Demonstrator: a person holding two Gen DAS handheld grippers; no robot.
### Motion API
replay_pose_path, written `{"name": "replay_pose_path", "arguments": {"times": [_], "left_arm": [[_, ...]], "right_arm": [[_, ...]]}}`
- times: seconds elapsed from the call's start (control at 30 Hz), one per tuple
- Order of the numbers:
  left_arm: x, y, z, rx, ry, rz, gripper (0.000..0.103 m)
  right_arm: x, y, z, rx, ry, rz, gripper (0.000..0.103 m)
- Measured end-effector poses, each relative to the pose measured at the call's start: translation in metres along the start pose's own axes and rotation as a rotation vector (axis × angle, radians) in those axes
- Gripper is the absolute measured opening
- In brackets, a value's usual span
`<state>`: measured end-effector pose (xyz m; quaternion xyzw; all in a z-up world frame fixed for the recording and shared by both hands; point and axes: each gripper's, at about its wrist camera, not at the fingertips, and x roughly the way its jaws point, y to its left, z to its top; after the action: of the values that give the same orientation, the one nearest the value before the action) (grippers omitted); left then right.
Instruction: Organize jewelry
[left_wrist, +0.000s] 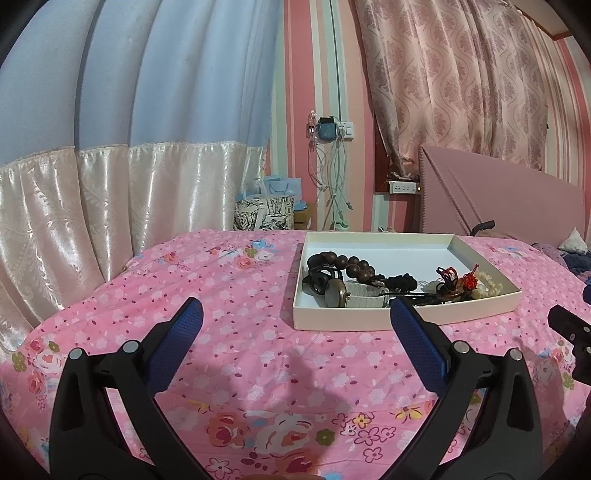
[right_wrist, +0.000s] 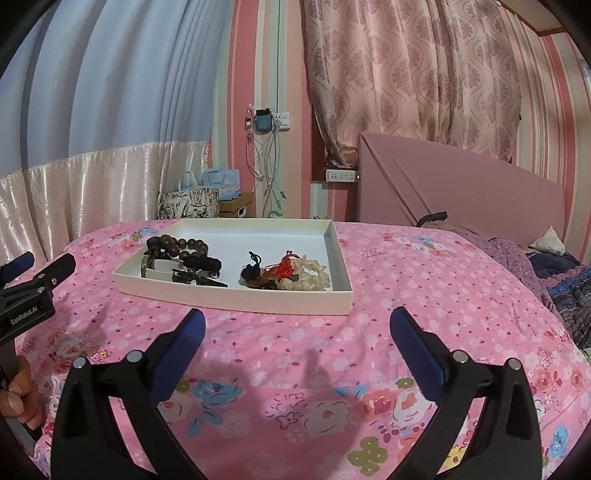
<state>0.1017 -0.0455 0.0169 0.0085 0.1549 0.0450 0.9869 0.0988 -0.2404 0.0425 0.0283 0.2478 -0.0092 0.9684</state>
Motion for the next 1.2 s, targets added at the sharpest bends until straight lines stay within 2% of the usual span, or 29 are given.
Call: {"name": "replay_pose_path", "arguments": {"times": [0.73,0.87,0.97,1.2], "left_arm": [[-0.0003,-0.0021,-0.0008,0.023,0.005,-0.023,0.100],[-0.0039,-0.0026,-0.0006,0.029,-0.009,-0.030,0.100],[0.0019,-0.0036,0.0002,0.034,0.013,-0.032,0.100],[0.0008,-0.0023,0.0005,0.030,0.007,-0.037,0.100]], "right_arm": [[0.0016,-0.0053,0.0000,0.026,0.006,-0.001,0.100],[-0.0032,-0.0020,-0.0003,0.017,-0.022,-0.018,0.100],[0.0014,-0.0033,0.0010,0.027,-0.001,-0.025,0.100],[0.0007,-0.0038,0.0004,0.032,-0.002,-0.025,0.100]]}}
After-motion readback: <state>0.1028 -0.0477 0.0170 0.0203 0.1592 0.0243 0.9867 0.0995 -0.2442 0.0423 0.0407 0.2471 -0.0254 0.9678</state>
